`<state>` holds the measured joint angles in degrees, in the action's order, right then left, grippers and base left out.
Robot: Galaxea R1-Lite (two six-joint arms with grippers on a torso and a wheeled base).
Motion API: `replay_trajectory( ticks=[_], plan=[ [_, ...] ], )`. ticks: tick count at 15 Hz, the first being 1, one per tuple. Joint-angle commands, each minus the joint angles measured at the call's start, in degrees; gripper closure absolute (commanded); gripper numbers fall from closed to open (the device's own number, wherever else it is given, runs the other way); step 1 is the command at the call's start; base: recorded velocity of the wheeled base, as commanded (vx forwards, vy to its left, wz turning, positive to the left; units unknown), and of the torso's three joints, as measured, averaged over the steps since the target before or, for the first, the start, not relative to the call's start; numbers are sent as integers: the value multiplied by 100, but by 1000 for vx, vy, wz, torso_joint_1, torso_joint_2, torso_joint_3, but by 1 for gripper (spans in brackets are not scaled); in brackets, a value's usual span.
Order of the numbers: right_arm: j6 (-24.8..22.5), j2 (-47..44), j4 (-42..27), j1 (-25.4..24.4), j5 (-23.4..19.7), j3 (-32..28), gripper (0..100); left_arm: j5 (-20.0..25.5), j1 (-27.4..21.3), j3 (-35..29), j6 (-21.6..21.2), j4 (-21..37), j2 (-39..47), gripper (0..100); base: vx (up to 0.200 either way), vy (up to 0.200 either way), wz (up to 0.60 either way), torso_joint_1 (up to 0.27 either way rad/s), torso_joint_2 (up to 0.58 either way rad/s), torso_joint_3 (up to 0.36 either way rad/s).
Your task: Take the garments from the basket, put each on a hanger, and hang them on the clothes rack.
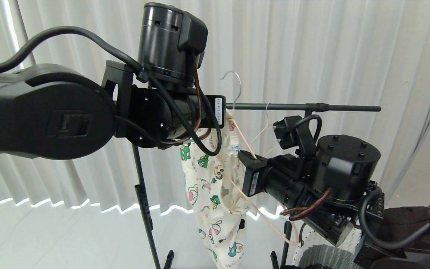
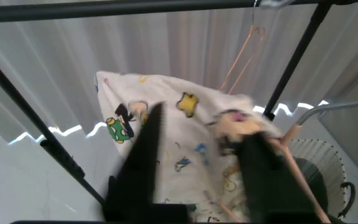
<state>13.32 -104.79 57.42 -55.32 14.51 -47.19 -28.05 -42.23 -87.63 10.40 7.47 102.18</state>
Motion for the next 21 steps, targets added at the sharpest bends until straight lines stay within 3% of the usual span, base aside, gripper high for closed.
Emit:
replay_trajectory(
  ticks=[1,9,12,14,15,17,19,20,21],
  plan=[
    [-111,38,68,39,26,-1,100,-7,4,-9,6,0,-14,0,0,0,0,0,0,0],
    [-383,284,164,347,149,131,100,98,-40,246,-12,0,-392,0,0,0,0,0,0,0],
    [-541,723,173,470,61,738,100,871,-40,1099,-416,-18,-1139,0,0,0,0,0,0,0],
    [-568,1119,173,505,-176,1230,100,1293,22,1767,-855,-334,-1561,0,0,0,0,0,0,0],
    [-682,1286,173,496,-247,1476,100,1662,22,2180,-1049,-738,-1772,0,0,0,0,0,0,0],
    [-849,1690,173,487,-616,1977,100,2902,364,2944,-1699,-1178,-2176,0,0,0,0,0,0,0],
    [-1025,2226,173,496,-1292,2671,100,4660,1349,3586,-3202,-1345,-2431,0,0,0,0,0,0,0],
    [-1086,2419,164,496,-1600,2873,100,5565,1700,3726,-3747,-1345,-2440,0,0,0,0,0,0,0],
    [-1192,2507,173,496,-1793,3023,100,6119,1859,3867,-4160,-1345,-2413,0,0,0,0,0,0,0]
  ],
)
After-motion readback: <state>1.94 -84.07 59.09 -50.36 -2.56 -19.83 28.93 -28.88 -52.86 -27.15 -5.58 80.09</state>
